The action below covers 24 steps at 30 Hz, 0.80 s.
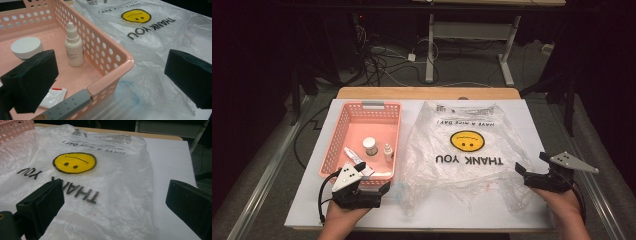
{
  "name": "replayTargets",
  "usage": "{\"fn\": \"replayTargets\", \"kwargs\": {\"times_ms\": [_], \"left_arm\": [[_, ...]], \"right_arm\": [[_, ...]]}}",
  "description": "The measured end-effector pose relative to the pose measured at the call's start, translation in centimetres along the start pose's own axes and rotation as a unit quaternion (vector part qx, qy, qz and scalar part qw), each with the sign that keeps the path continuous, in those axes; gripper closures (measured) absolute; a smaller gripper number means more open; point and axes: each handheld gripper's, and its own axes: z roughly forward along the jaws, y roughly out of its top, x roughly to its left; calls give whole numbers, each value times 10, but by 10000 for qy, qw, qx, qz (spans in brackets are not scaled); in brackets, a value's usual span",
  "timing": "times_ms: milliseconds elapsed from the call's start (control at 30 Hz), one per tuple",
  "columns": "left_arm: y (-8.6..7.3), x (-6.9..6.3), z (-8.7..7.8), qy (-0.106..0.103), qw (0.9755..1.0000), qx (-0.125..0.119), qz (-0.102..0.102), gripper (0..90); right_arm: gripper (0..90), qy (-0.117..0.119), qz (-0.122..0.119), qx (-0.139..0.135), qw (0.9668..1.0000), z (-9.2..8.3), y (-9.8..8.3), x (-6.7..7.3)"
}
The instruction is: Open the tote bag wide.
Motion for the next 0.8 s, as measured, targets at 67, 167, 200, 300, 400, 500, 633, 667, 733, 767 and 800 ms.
{"fn": "replayTargets", "kwargs": {"times_ms": [67,167,200,300,400,500,633,667,733,767,800], "left_arm": [[-1,1,0,5,10000,10,8,0],[-3,1,-1,30,10000,25,10,0],[-3,1,-2,35,10000,18,11,0],[-5,-1,-3,77,10000,17,53,0],[-6,-3,-4,90,9999,0,67,0],[-6,-3,-4,67,10000,-7,3,0],[-8,-7,-6,90,9999,60,50,0],[-8,-8,-6,103,9999,60,48,0],[-8,-8,-7,119,9999,71,76,0],[-8,-8,-7,150,9998,70,69,0],[-8,-8,-7,169,9998,71,45,0]], "right_arm": [[37,-104,120,48,9999,-1,-2,-12],[50,-238,199,123,9994,2,-4,-23],[53,-258,229,160,9993,3,-5,-27],[66,-346,187,231,9990,6,-6,-34],[95,-408,286,312,9983,14,-7,-43],[185,-427,363,417,9976,23,-5,-51],[259,-332,472,565,9967,39,0,-58],[272,-308,456,614,9966,44,2,-59],[312,-199,517,693,9961,55,7,-61],[335,-201,503,682,9962,57,8,-61],[335,-201,503,682,9962,57,8,-61]]}}
